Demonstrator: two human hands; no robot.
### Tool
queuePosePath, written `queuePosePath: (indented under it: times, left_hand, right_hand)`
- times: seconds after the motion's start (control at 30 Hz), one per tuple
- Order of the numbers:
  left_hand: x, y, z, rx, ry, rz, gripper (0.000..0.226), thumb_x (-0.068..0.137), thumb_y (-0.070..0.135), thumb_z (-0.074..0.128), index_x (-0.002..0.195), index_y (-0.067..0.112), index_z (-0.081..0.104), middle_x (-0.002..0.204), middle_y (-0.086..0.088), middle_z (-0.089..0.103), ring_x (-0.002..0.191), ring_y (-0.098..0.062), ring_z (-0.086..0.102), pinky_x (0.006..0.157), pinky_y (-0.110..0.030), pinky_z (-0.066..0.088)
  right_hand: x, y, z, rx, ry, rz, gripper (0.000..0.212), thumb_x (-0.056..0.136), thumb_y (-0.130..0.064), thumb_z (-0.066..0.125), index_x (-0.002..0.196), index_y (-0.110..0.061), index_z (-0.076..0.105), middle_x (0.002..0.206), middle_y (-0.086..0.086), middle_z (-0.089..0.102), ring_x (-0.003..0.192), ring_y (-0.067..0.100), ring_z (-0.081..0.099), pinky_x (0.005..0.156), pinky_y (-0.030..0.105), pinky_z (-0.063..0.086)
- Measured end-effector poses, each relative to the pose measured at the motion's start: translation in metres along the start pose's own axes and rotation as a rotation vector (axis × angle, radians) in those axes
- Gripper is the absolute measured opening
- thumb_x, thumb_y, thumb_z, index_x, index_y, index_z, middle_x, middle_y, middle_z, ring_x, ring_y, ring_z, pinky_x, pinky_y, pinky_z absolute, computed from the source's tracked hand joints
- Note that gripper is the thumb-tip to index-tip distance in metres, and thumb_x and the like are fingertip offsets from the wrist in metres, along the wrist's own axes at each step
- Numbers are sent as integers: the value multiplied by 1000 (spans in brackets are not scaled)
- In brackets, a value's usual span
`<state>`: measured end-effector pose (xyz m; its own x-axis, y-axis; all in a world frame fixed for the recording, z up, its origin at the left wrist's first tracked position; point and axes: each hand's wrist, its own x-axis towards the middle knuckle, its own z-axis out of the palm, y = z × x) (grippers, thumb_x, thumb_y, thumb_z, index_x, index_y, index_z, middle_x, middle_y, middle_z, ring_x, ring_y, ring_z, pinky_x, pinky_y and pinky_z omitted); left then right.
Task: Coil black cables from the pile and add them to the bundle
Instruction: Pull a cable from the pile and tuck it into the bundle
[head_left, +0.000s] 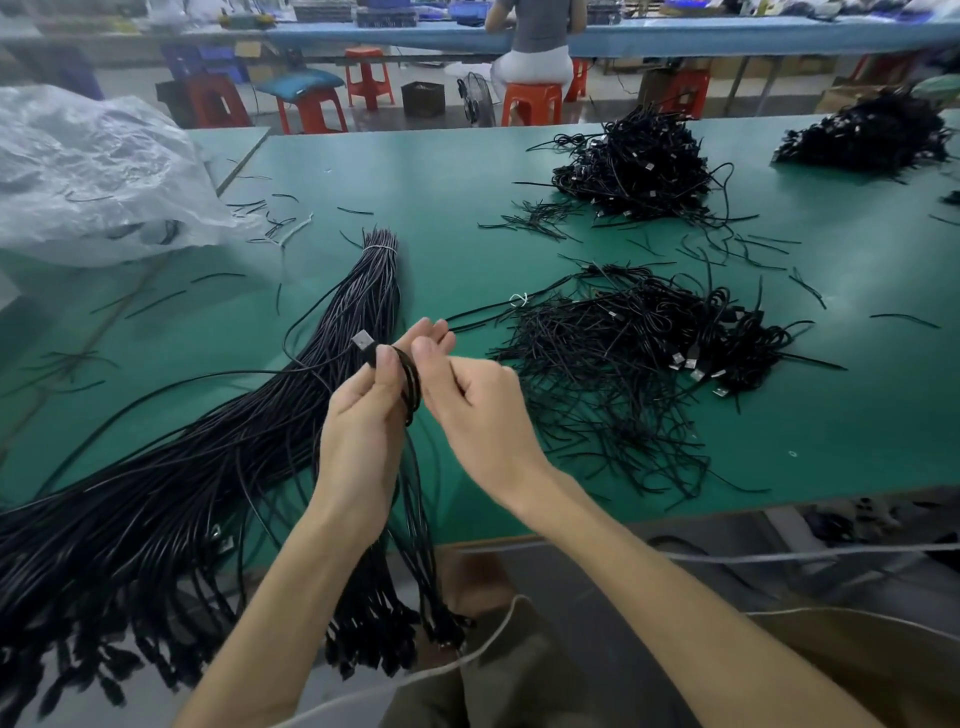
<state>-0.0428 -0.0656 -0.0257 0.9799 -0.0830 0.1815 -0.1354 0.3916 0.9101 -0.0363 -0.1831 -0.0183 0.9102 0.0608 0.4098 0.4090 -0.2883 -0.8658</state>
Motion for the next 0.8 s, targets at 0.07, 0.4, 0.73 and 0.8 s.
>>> queuePosePath:
  times: [0.07, 0.4, 0.73, 0.8]
  left_hand:
    - [0, 4, 6, -126, -8, -50, 44, 110, 30, 39, 135, -1, 58, 135, -17, 66, 129, -30, 62, 106, -33, 50]
    - [-3, 10, 13, -267, 70, -87, 28, 110, 33, 39, 97, 19, 60, 74, 10, 56, 66, -10, 63, 73, -30, 41]
    - [-2, 5, 10, -408, 8, -144, 42, 112, 26, 37, 78, 23, 62, 65, 12, 36, 53, -8, 27, 54, -21, 37]
    - [-1, 4, 11, -391, 1, -149, 47, 113, 21, 34, 75, 23, 63, 64, 11, 37, 52, -7, 26, 54, -20, 38]
  right_hand:
    - [-10, 3, 4, 15, 8, 38, 62, 109, -40, 45, 53, -13, 39, 47, 7, 39, 46, 13, 31, 48, 31, 26]
    - [-25, 20, -2, -71, -92, 29, 43, 105, -43, 53, 80, -11, 69, 62, -8, 61, 54, 11, 55, 55, 30, 45]
    - [-33, 25, -18, -51, -269, 153, 29, 102, -48, 57, 103, -19, 59, 57, -6, 42, 50, 9, 32, 51, 23, 28]
    - [-32, 22, -22, -20, -307, 163, 31, 101, -47, 58, 117, -20, 56, 62, -5, 45, 54, 7, 34, 53, 25, 30]
